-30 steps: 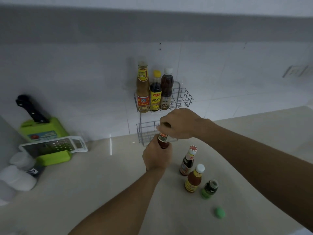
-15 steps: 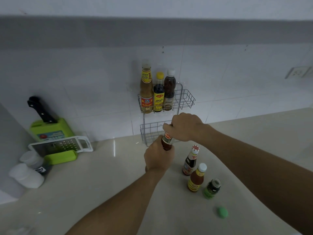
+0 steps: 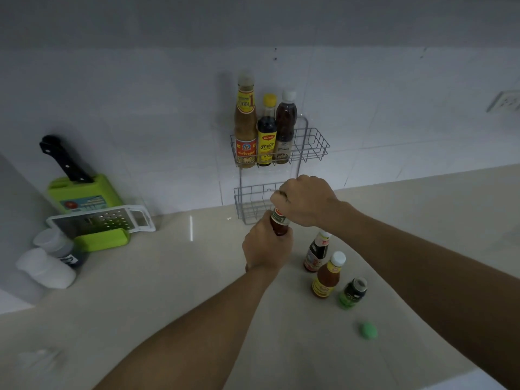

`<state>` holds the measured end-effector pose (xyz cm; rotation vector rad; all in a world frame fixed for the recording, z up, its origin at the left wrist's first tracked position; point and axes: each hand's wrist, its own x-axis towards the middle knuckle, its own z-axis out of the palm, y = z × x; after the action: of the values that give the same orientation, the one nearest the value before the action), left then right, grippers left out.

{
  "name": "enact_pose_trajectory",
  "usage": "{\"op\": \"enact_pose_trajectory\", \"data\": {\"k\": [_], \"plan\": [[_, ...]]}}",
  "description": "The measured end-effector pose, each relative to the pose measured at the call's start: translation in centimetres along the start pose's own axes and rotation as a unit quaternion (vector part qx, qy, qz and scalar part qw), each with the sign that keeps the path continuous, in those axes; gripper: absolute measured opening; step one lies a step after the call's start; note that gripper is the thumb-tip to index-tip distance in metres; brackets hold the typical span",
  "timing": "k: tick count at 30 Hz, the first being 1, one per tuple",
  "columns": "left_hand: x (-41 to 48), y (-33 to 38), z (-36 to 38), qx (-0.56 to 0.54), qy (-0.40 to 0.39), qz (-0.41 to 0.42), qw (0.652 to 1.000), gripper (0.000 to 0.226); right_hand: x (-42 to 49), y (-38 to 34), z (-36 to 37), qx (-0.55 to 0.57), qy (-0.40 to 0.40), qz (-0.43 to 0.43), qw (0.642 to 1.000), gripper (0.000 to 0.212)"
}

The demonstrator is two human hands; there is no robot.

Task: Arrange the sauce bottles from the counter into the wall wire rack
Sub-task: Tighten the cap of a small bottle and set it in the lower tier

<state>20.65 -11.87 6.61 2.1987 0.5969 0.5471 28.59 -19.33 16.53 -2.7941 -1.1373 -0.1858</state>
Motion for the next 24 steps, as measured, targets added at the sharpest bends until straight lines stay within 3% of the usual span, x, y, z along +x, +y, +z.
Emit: {"op": "enact_pose_trajectory", "data": {"k": [2, 5, 7, 9, 13, 17, 20, 24], "plan": [[0.3, -0.2, -0.1, -0.018, 0.003, -0.015, 1.000, 0.016, 0.1, -0.2, -0.1, 0.115, -0.021, 0.048, 0.992, 0.048], [1.4, -0.2, -0.4, -0.081, -0.005, -0.046, 0.996, 0.024, 0.1, 0.0, -0.1, 0.327, -0.064, 0.119, 0.935, 0.057], [2.4, -0.1, -0.7, -0.097, -0.008, -0.047, 0.994, 0.025, 0.1, 0.2, 1.3, 0.395, -0.112, 0.124, 0.903, 0.052], [3.5, -0.4, -0.7, -0.116, -0.023, -0.038, 0.992, 0.034, 0.4, 0.3, 3.1, 0.407, -0.109, 0.119, 0.899, 0.051], [5.2, -2.7, 0.4, -0.198, -0.096, -0.026, 0.975, 0.066, 1.8, 0.5, 5.1, 0.370, -0.070, 0.085, 0.923, 0.049], [7.3, -5.2, 1.4, -0.202, -0.122, -0.092, 0.967, 0.084, 2.7, 0.6, 6.0, 0.345, -0.005, 0.058, 0.937, 0.038], [9.0, -7.2, 1.9, -0.151, -0.165, -0.148, 0.963, 0.099, 4.0, 1.1, 7.4, 0.371, 0.034, 0.079, 0.925, 0.029], [10.5, -7.0, 0.7, -0.109, -0.224, -0.185, 0.951, 0.077, 5.8, 1.7, 9.1, 0.411, 0.051, 0.085, 0.906, 0.032]]}}
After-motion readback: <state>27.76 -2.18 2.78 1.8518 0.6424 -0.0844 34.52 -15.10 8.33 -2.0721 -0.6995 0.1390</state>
